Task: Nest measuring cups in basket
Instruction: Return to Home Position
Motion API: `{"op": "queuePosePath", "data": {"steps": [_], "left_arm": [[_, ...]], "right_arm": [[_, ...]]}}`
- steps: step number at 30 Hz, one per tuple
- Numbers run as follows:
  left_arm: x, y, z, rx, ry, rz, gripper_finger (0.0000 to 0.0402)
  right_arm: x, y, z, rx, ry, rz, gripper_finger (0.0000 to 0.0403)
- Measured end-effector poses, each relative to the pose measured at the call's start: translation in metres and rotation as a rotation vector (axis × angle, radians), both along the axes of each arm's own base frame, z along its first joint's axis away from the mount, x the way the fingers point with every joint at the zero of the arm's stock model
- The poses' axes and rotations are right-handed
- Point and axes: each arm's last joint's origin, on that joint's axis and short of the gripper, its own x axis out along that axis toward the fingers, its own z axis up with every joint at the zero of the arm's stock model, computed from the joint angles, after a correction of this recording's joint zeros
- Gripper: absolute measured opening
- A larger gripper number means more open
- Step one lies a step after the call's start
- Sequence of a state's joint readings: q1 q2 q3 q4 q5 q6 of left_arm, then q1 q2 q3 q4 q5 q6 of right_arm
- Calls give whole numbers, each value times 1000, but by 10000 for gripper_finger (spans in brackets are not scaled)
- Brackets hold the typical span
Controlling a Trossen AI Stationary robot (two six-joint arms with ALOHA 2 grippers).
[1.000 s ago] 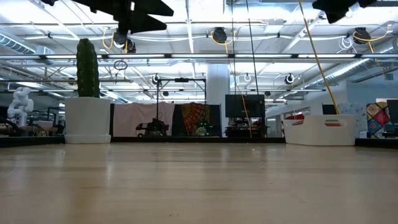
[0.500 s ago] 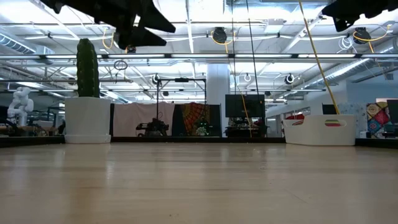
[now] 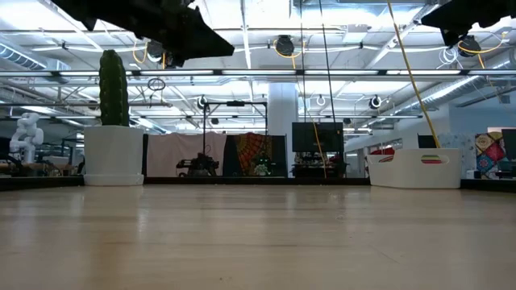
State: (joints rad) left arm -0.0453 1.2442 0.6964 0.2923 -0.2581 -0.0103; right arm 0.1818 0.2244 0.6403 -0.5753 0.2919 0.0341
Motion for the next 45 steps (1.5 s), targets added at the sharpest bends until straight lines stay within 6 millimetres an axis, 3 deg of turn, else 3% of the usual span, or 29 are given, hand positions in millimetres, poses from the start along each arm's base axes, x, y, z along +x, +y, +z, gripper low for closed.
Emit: {"op": "queuePosePath", "data": {"steps": [2, 7, 10, 16, 23, 29, 36, 45], "left_arm": [[0, 3, 1, -3, -9, -38, 14], [1, 11, 5, -11, -75, -113, 15], [-4, 14, -3, -8, -138, -129, 5], [-30, 16, -25, -58, -171, -114, 4], [-73, 12, -35, -98, -217, -99, 2], [-107, 7, -48, -120, -243, -72, 2], [-125, 0, -58, -141, -226, -67, 1], [-133, -3, -59, -130, -196, -82, 1]], "right_arm": [[-2, 0, 0, 7, -7, -2, 0], [-11, -2, -9, 32, -64, -19, 0], [-17, -4, -19, 46, -100, -27, 0], [-20, -4, -22, 60, -158, -33, 0], [-14, -4, -23, 82, -122, -61, 0], [-12, -3, -22, 101, -246, -52, 0], [12, 2, -56, 85, -314, -10, 0], [30, 4, -99, 113, -348, 11, 0]]}}
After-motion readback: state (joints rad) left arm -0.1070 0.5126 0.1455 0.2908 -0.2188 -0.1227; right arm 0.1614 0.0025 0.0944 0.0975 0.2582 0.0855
